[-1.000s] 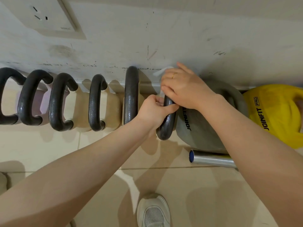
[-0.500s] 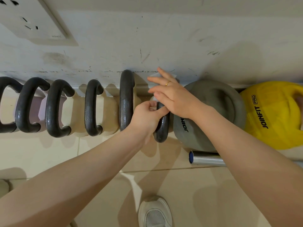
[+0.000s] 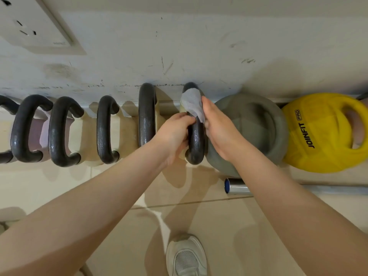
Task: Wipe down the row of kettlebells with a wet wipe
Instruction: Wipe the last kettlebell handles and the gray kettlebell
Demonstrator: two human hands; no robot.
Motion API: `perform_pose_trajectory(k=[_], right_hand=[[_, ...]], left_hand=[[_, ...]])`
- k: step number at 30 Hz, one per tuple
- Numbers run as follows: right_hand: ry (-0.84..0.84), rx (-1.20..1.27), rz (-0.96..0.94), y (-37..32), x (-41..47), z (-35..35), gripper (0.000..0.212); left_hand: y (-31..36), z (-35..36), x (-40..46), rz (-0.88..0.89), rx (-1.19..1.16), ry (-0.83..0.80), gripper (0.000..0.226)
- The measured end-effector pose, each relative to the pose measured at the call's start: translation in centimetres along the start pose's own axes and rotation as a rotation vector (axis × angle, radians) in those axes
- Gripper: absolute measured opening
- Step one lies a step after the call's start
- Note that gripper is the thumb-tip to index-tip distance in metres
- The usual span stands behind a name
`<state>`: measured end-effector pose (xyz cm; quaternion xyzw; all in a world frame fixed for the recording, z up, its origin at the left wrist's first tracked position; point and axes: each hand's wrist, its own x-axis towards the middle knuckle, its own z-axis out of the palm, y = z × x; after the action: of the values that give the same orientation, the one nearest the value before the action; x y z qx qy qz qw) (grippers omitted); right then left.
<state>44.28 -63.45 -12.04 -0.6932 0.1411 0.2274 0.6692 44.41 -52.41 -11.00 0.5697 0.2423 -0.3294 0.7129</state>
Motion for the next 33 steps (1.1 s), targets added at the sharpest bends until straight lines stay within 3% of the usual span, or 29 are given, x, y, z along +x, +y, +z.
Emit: perform_pose_trajectory(k=[2,7,9,13,17,19,23,25,28,30,33], right_hand=[[0.047,-0.010,-0.030,0.0,0.1,0.4,0.056],[0.114,-0.324,-0.267,2.6,-3.3,2.1,0.049],[0.124,-0.553,-0.371,4.4,-4.5,2.0,0.048],[0.216,-1.253,-0.637,4.9,-3.0,1.6,0.044],[0.191,-1.677,-0.808,5.2,-2.1,1.7,0.026],[0.158,-1.762,-0.860,6.8,-3.4,1.8,0.025],[0.304,-1.451,-0.901,8.7,-4.3,1.9,0.010],[0.373,-1.153,-0.729,7.8,-3.9,2.6,0.030],[0.294,-0.649,-0.349,4.2,-3.6,3.8,0.062],[0.300,-0.454,-0.146,2.5,-2.4,3.9,0.064],[0.325,-0.192,0.078,0.5,-0.6,3.1,0.046]], left_hand=[[0.1,0.4,-0.2,-0.054,-0.107,0.022,0.027],[-0.1,-0.9,0.4,-0.091,-0.133,0.056,0.061],[0.0,-1.2,0.6,-0.117,-0.141,0.044,0.066],[0.5,-0.9,0.3,-0.136,-0.131,-0.037,0.071],[1.3,-0.9,-0.8,-0.077,-0.079,0.030,0.067],[1.5,-1.1,-1.3,-0.066,-0.061,0.028,0.068],[0.8,-1.8,-1.1,-0.077,-0.044,-0.023,0.065],[0.2,-2.1,-0.6,-0.091,-0.028,-0.022,0.063],[-0.5,-2.3,-0.3,-0.094,-0.012,-0.021,0.069],[-0.6,-2.2,-0.3,-0.088,0.010,-0.018,0.061],[-0.4,-2.1,0.2,-0.078,0.068,0.022,0.060]])
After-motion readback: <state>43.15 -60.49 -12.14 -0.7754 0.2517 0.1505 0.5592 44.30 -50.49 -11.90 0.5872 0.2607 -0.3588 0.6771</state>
